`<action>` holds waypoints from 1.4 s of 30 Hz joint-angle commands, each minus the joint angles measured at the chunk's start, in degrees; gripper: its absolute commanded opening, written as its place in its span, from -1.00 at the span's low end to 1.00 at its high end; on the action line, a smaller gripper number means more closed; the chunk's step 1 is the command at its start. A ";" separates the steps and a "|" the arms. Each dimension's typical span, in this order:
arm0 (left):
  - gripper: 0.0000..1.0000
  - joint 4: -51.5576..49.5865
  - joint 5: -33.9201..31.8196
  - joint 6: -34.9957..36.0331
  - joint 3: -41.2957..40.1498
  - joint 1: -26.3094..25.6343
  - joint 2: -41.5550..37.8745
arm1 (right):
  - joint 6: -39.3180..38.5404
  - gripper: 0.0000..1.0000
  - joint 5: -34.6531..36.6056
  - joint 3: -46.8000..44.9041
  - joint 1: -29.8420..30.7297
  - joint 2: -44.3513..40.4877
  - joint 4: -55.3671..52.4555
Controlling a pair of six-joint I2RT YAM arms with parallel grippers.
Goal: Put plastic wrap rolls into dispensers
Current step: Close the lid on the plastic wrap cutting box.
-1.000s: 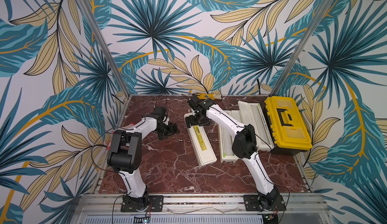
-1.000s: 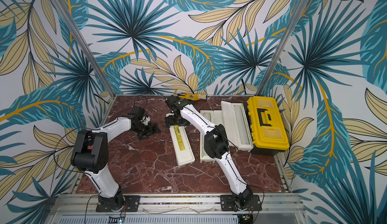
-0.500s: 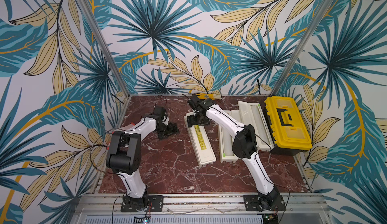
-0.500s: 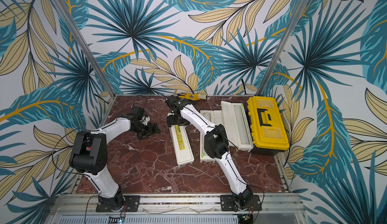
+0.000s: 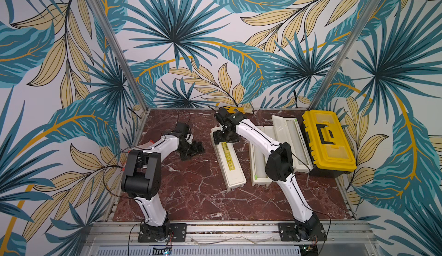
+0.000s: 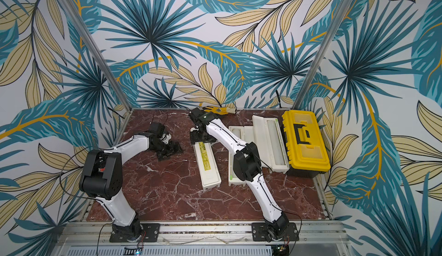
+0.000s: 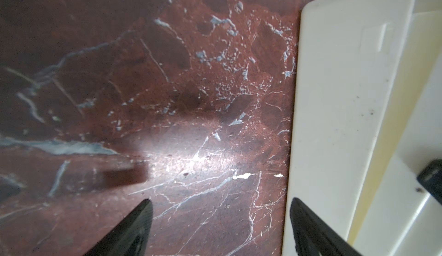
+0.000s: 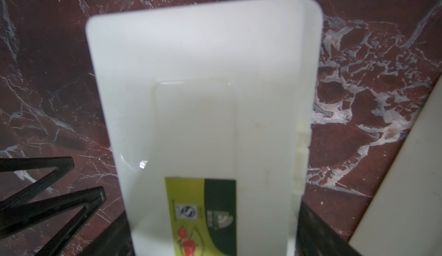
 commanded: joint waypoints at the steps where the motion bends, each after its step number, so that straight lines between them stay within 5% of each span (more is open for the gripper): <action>1: 0.81 1.07 0.55 -0.04 -1.78 -0.14 -0.97 | 2.25 0.74 -2.17 1.97 0.23 -0.64 0.69; 7: 0.81 1.03 0.33 0.03 -2.14 -0.10 -1.05 | 2.89 0.98 -1.48 2.06 0.35 0.88 0.31; 28: 0.86 4.92 4.52 -3.01 -4.08 -0.16 -4.69 | -2.45 0.99 -0.96 -0.92 0.04 -7.54 3.08; 35: 0.86 6.04 6.31 -3.62 -4.56 -0.80 -3.78 | -10.11 0.99 -8.76 -7.18 -2.72 -13.69 3.54; 42: 0.89 10.44 8.58 -5.69 -6.99 -1.00 -6.15 | -14.26 0.97 -24.98 -30.07 -8.86 -26.12 9.12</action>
